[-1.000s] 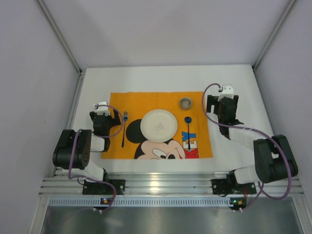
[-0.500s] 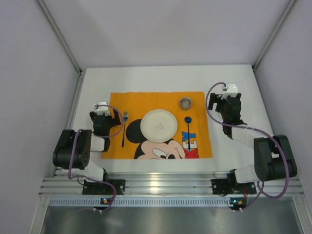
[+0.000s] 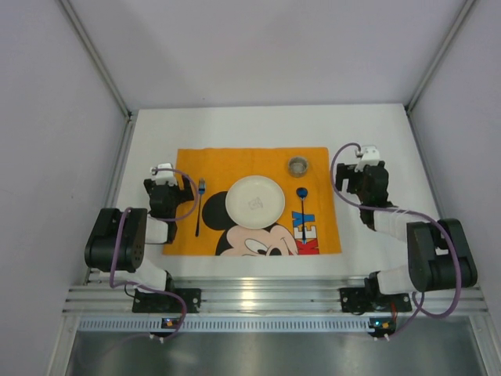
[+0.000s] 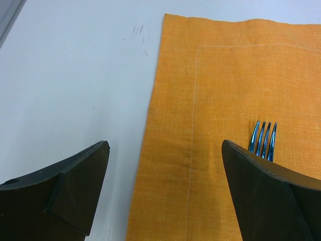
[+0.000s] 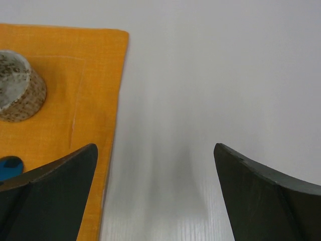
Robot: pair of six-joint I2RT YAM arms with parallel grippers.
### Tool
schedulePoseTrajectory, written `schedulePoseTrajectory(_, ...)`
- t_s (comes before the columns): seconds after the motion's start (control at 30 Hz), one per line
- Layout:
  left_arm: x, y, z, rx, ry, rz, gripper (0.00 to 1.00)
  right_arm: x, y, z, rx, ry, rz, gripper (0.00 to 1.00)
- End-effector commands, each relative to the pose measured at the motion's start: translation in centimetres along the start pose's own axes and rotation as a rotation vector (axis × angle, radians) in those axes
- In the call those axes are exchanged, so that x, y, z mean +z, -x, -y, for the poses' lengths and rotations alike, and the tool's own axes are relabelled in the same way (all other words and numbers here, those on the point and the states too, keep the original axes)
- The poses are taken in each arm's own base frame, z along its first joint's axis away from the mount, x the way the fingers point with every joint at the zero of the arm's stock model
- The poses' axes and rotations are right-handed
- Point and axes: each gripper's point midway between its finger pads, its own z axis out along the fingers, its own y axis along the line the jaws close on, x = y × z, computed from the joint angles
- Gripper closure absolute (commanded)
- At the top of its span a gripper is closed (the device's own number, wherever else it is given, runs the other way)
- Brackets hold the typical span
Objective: Set the dinner table for one person
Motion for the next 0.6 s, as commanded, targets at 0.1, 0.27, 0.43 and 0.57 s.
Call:
schedulePoseTrajectory(0.1, 0.4, 2.7, 0.5, -0.019, -0.019, 0.097, 0.01, -1.6, 1.9, 2.6, -0.021, -0.022, 0.245, 0.0)
schedulePoseTrajectory(0.27, 0.4, 2.6, 0.5, -0.018, -0.02, 0.097, 0.01, -2.9, 2.0, 3.4, -0.006, -0.038, 0.351, 0.0)
schedulePoseTrajectory(0.43, 0.4, 2.7, 0.5, -0.018, -0.02, 0.097, 0.01, -1.7, 2.2, 3.6, 0.0, -0.053, 0.311, 0.0)
schedulePoseTrajectory(0.57, 0.4, 2.7, 0.5, -0.019, -0.019, 0.097, 0.01, -1.7, 2.3, 3.6, 0.0, -0.055, 0.312, 0.0)
